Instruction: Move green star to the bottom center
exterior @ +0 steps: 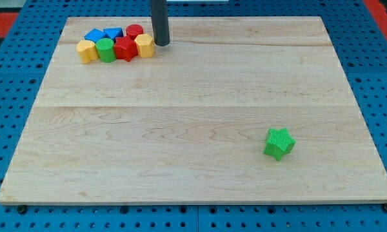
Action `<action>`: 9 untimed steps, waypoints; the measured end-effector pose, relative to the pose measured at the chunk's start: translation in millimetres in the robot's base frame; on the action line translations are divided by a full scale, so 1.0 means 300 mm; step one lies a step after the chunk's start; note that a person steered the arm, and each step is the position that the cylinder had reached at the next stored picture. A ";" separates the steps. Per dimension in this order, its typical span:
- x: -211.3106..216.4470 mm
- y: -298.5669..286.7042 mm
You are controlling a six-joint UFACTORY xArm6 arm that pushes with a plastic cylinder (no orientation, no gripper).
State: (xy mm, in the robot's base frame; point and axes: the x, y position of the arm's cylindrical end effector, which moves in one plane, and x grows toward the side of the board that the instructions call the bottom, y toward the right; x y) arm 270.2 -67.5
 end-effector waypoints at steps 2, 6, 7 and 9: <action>-0.137 -0.116; -0.173 0.023; -0.094 0.326; 0.203 0.726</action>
State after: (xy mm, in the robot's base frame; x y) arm 331.1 150.4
